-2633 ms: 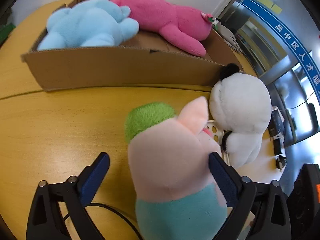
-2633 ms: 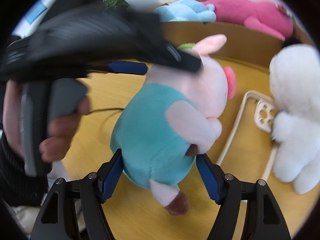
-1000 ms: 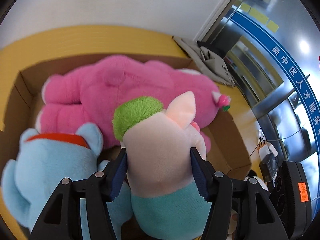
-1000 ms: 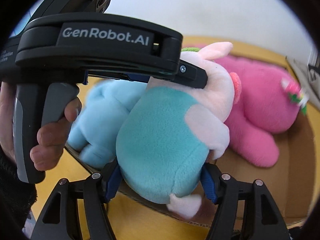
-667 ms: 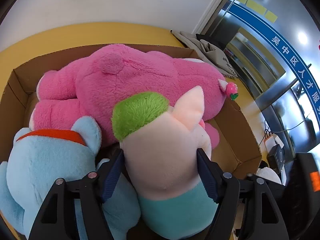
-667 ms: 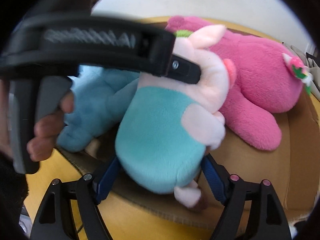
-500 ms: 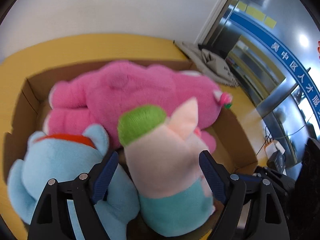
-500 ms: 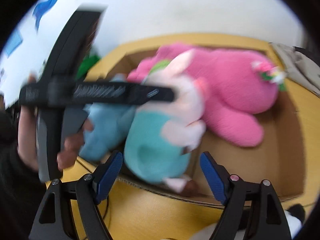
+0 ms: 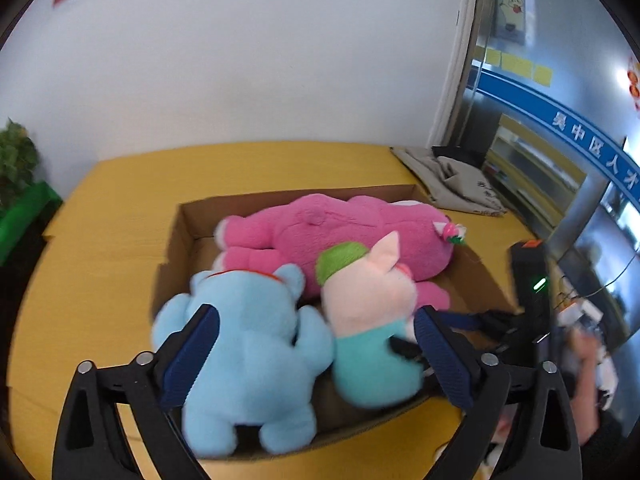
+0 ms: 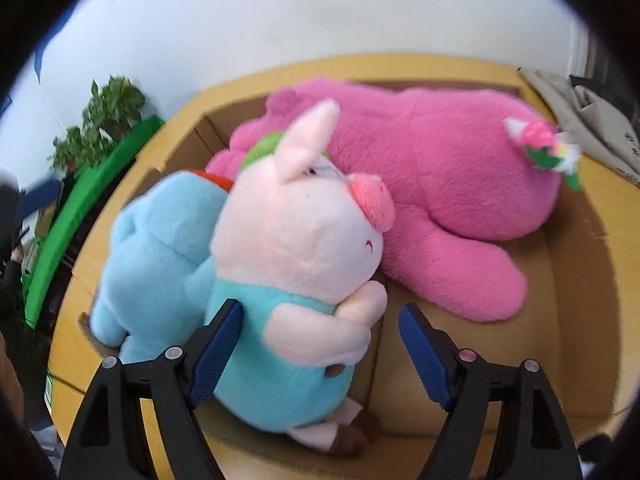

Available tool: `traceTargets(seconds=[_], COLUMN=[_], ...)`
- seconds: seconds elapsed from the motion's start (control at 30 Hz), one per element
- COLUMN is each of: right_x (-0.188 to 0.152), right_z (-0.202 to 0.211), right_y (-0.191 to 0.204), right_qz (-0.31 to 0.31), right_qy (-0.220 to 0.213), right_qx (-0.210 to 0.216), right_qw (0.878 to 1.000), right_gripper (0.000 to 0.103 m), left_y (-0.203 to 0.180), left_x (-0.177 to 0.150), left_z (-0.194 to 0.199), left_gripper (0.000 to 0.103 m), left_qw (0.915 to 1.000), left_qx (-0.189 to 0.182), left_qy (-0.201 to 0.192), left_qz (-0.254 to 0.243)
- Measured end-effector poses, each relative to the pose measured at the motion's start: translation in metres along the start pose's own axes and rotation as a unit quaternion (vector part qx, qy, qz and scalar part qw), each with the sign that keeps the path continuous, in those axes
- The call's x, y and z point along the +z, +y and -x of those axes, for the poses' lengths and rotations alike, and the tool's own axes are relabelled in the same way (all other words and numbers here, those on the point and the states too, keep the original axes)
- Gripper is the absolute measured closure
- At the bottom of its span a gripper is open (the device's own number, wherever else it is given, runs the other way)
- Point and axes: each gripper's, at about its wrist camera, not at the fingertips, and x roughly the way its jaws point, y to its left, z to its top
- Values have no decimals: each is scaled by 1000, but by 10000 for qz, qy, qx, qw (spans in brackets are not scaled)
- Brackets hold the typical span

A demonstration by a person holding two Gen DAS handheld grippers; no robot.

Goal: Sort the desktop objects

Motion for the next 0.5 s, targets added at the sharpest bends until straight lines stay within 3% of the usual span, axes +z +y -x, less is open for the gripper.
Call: traceTargets(seconds=[0.13,0.27,0.37,0.5], right_x=[-14,-31,-44,-62], right_z=[57,83,102,129], right_y=[3,5,7,9], right_qz=[-65,-44,-28,-7], right_qy=[-674,-938,-1134,-1394], right_qx=[280,-36,-273,-588], right_qw=[9973,9956,9932,9885], right_gripper=[23,15,0,0], left_y=[-12,-27,-40,-50], left_x=[-27,-56,-75,-90], left_z=[39,70,88,96], left_gripper=[0,0,0,0], left_qw=[9971,9918,9869,9869], left_qx=[649,1056,1387,1422], left_qy=[-391,-724,-823,-755], left_qz=[-97,-34,-15,-129])
